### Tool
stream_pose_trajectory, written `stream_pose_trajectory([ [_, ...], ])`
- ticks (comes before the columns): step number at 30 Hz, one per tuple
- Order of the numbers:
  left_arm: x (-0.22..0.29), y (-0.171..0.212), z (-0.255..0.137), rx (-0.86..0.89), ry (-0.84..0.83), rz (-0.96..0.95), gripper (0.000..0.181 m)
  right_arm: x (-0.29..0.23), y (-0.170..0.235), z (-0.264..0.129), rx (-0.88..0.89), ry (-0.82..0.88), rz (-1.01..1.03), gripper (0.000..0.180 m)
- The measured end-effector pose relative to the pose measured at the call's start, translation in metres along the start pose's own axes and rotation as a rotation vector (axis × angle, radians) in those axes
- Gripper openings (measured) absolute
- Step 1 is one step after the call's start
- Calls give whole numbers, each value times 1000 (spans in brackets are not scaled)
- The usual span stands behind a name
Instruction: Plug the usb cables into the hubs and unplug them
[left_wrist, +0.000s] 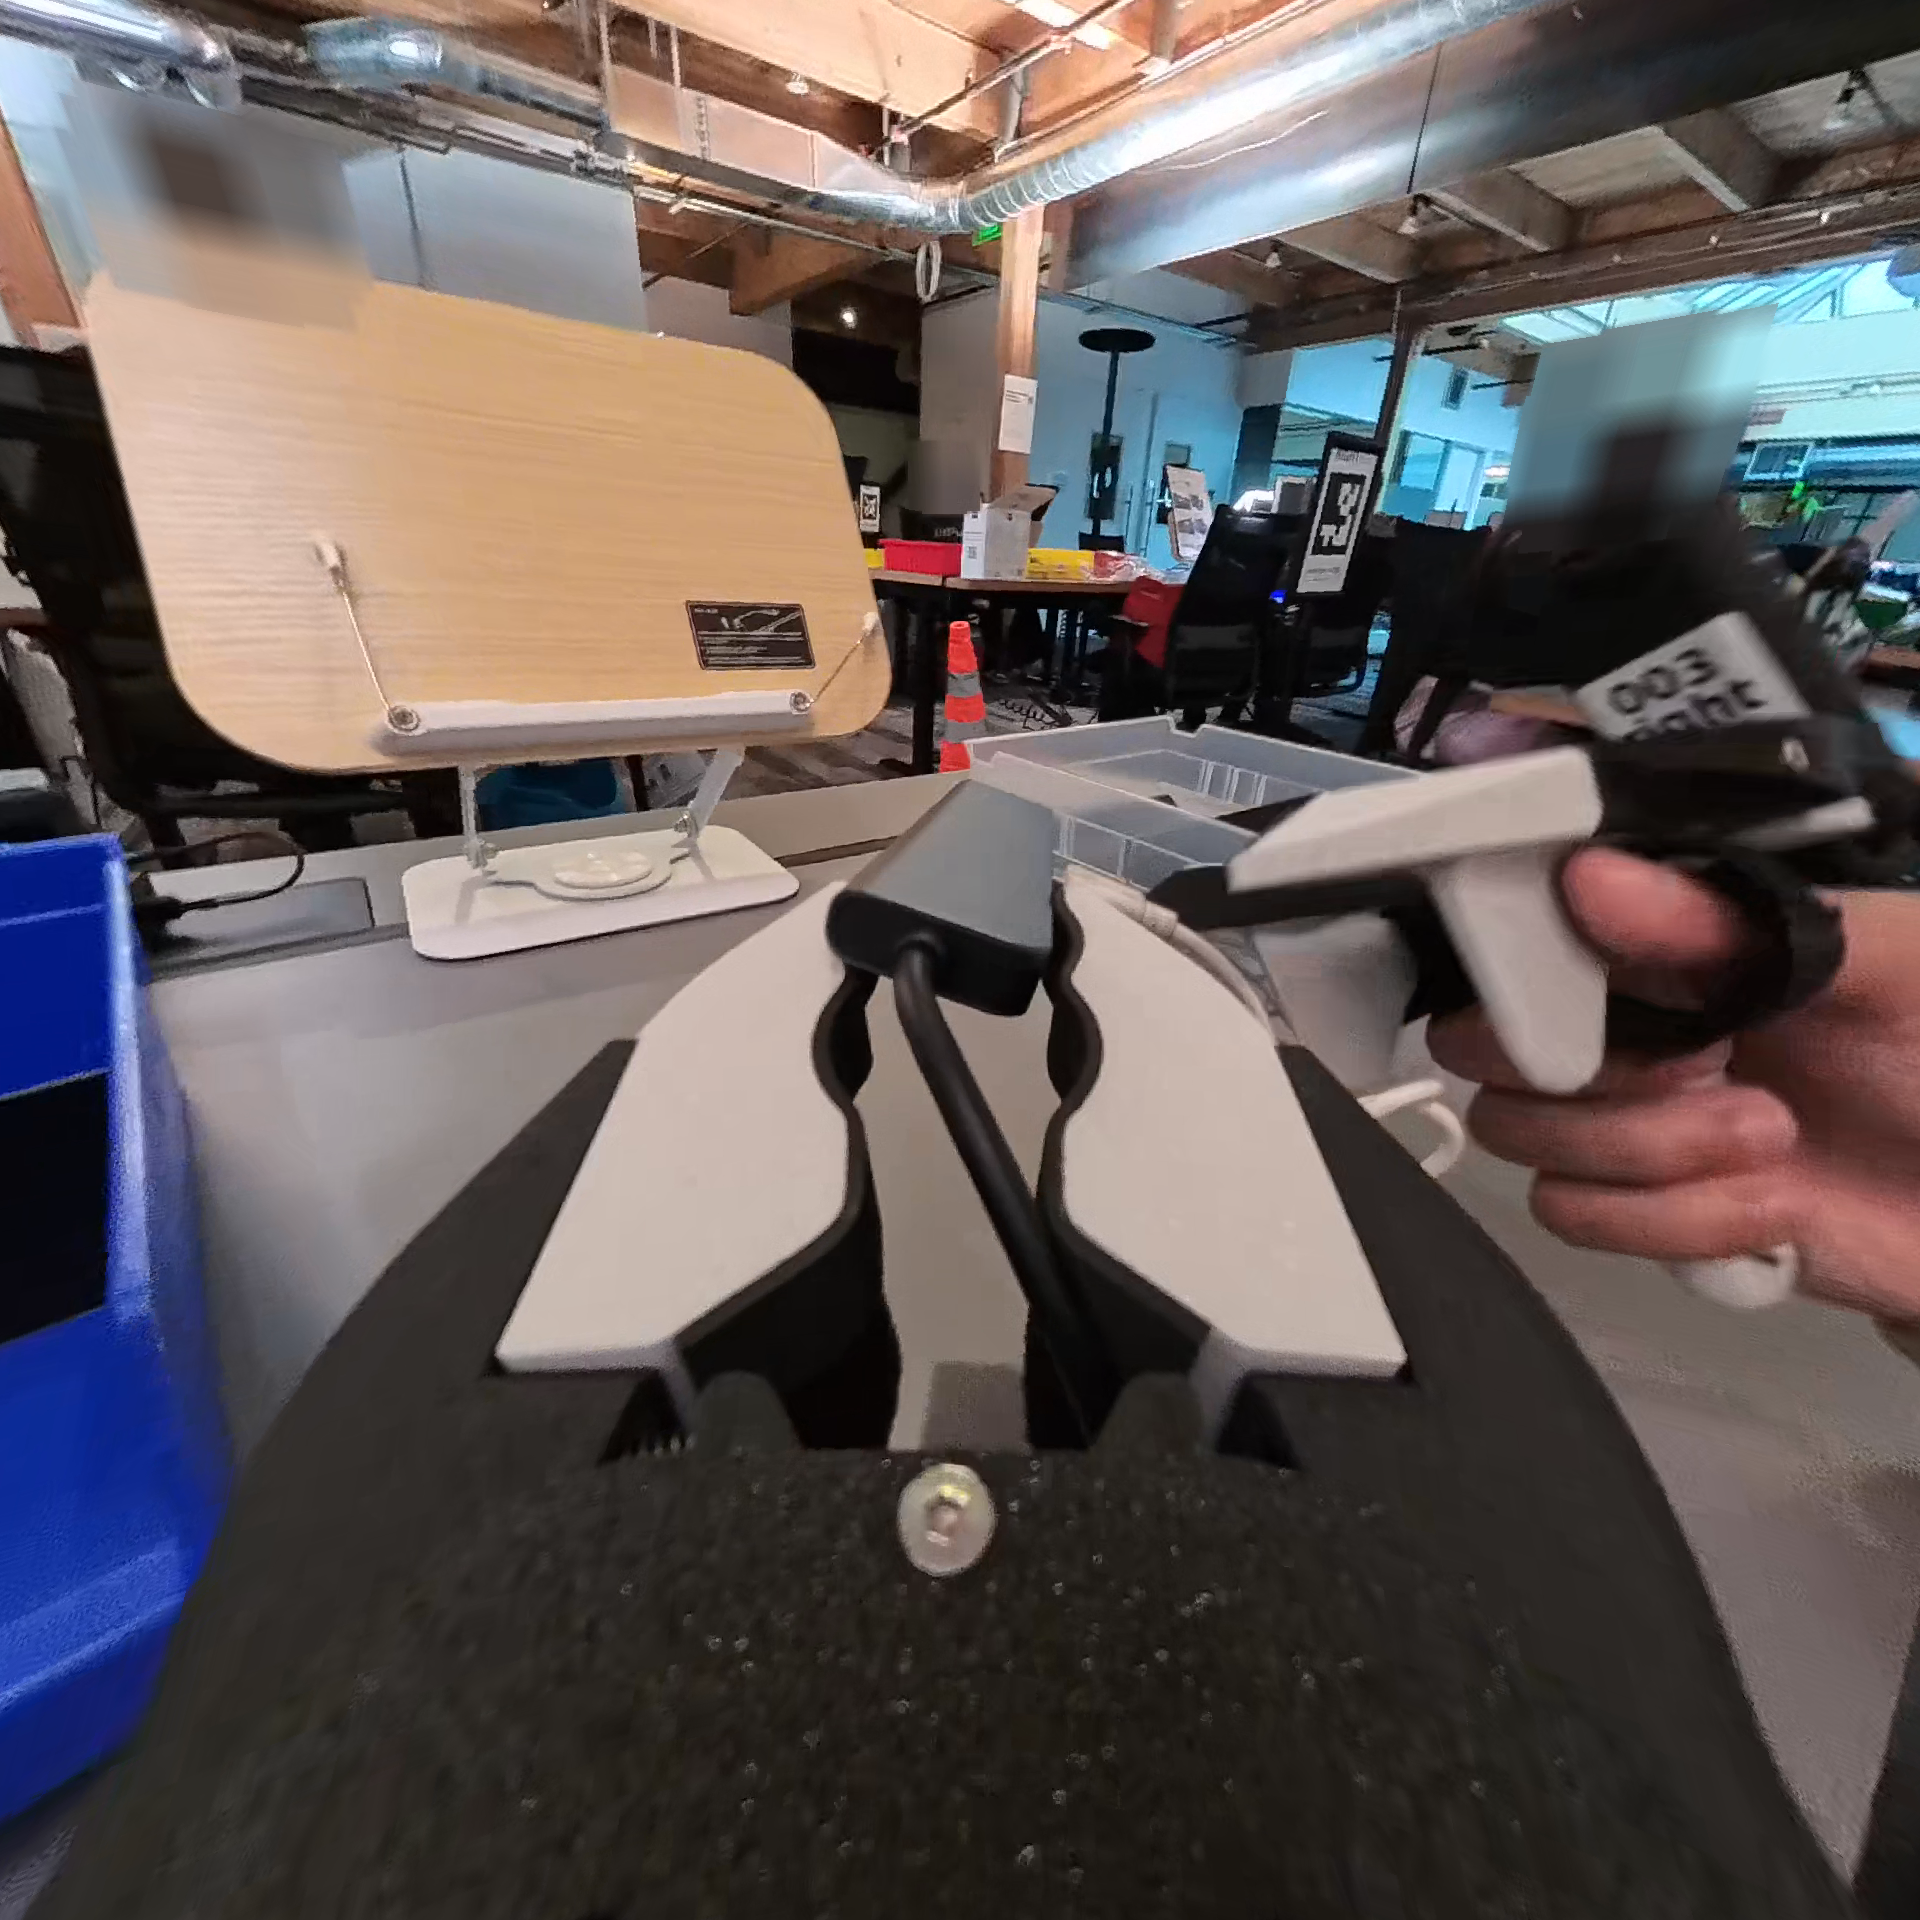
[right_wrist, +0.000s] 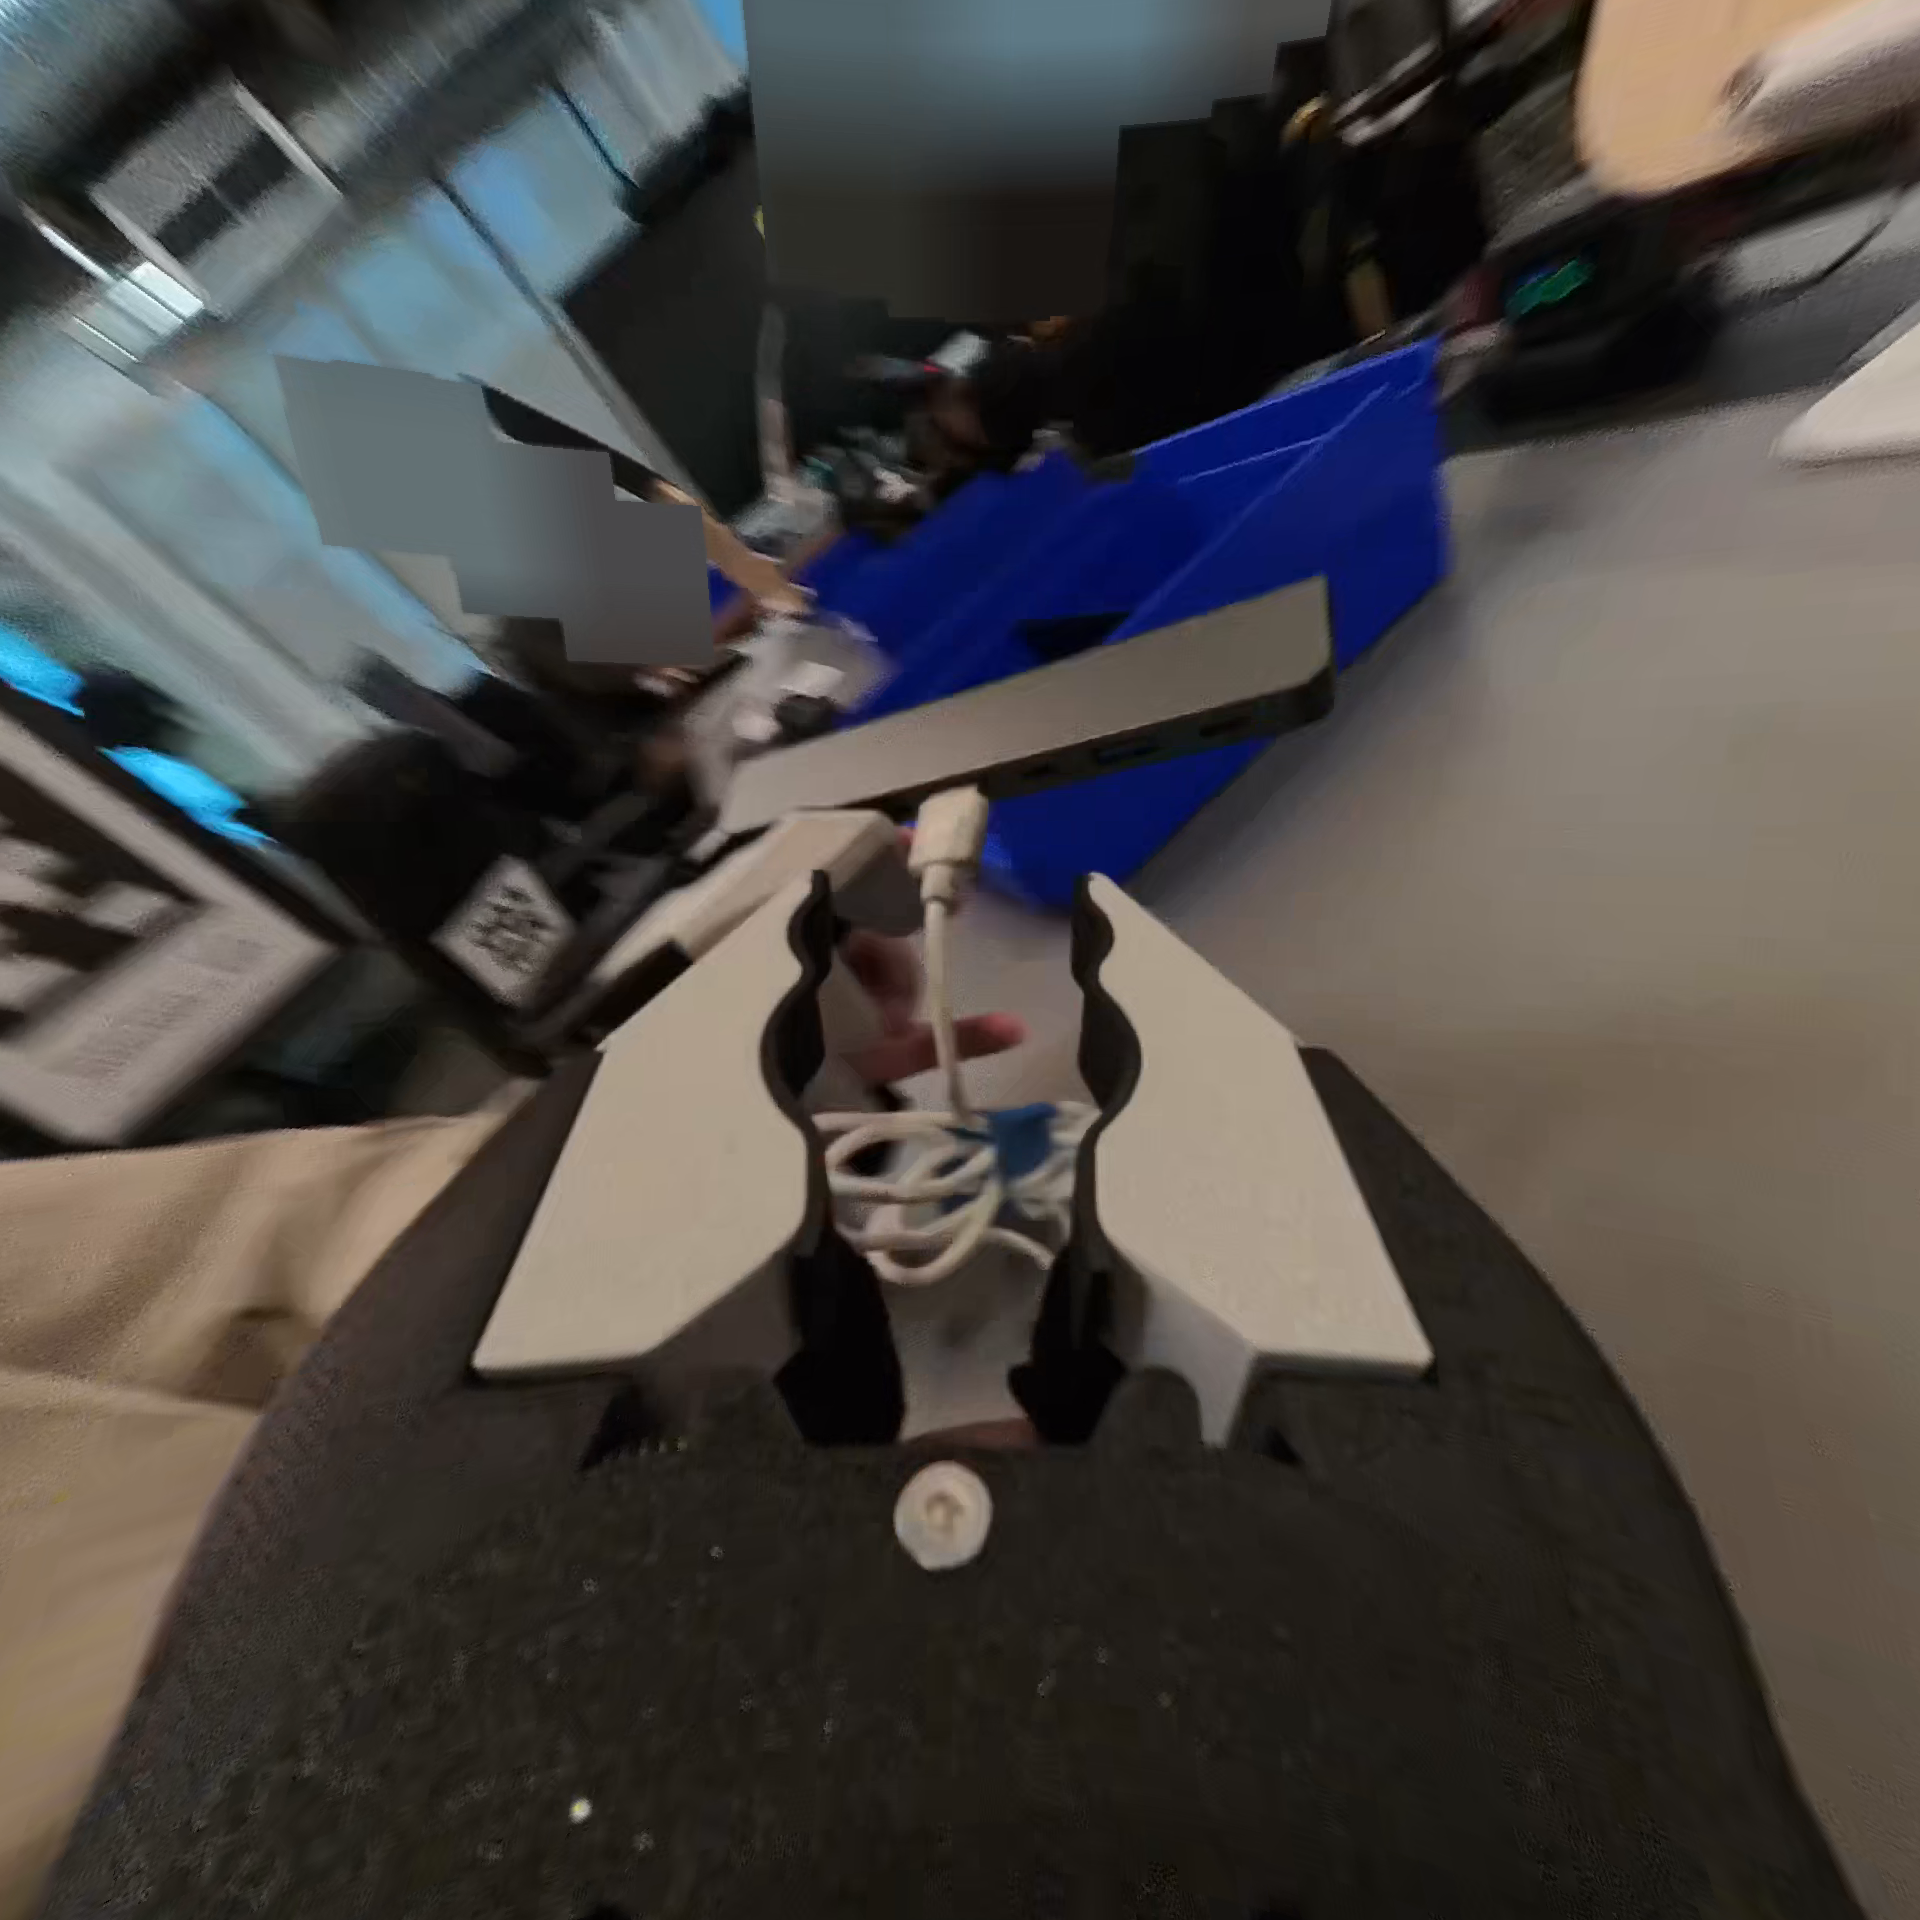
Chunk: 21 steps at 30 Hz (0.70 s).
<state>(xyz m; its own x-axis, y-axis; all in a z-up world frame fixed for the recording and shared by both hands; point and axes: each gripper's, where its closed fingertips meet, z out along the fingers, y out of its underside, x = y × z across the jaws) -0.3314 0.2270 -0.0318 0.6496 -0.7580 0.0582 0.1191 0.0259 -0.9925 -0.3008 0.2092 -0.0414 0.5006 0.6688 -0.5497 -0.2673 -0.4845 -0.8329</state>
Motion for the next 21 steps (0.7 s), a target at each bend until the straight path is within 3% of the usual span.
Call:
stream_pose_trajectory([
  [2, 1, 1, 1, 0, -11, -26, 31, 9, 2, 4, 5, 163, -166, 42],
  [8, 10, 8, 4, -35, -6, -18, 31, 5, -5, 4, 113, 245, -271, 14],
  [11, 9, 9, 5, -56, -37, 23, 31, 7, -3, 2, 79, 268, -251, 14],
  [14, -35, -3, -3, -4, -228, -62, 31, 9, -1, -7, 76, 365, -321, 14],
  [16, -43, -15, -5, 35, -218, -23, 31, 2, 0, -11, 71, 337, -316, 14],
  [18, -24, -18, -3, 34, -178, 68, 31, -5, -20, -19, 82, 307, -328, 14],
  [21, -6, -16, -4, 34, -125, 145, 31, -15, -91, -57, 154, 313, -399, 14],
])
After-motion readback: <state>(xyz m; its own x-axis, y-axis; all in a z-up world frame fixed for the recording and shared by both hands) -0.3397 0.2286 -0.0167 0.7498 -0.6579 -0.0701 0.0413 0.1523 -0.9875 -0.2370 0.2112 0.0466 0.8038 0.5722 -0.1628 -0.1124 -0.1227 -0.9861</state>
